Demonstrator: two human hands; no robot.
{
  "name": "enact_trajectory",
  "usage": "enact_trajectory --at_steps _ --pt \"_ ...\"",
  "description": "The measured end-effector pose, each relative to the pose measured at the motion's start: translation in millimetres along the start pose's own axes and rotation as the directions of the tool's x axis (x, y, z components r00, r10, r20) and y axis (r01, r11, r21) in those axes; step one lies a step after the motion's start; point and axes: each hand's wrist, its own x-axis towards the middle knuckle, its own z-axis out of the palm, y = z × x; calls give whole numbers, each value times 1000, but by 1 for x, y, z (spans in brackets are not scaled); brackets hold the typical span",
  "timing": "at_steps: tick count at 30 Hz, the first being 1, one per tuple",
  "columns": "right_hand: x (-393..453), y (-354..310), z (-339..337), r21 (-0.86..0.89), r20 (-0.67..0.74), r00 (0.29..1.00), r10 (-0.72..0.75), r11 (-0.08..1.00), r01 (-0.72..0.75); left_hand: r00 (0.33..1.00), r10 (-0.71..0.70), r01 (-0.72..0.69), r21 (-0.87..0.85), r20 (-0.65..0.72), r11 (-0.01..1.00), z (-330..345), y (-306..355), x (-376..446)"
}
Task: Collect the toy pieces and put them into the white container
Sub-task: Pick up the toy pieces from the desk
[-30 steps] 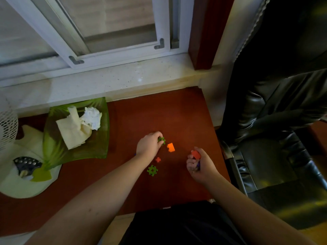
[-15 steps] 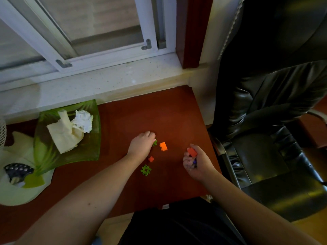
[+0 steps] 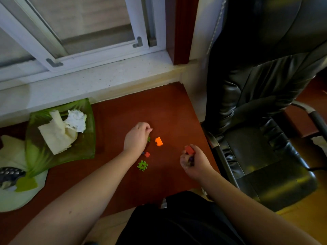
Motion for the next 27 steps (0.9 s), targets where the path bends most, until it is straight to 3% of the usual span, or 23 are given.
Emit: enact_trajectory --at_steps 5,9,13,23,27 --pt "-3 24 14 60 -17 996 -90 994 91 933 355 -360 -194 -59 913 -35 68 -52" --pt "2 45 22 7 91 993 -76 997 75 886 463 -453 -231 -14 861 -35 81 -81" --pt "-4 57 27 22 141 988 -56 998 54 854 517 -520 -123 -56 845 -30 67 -87" --pt "-3 81 33 76 156 983 -94 994 83 850 525 -527 -70 -42 847 -41 47 -90" --pt "-7 90 38 156 114 984 -135 981 116 935 349 -353 -281 -68 892 -58 35 -91"
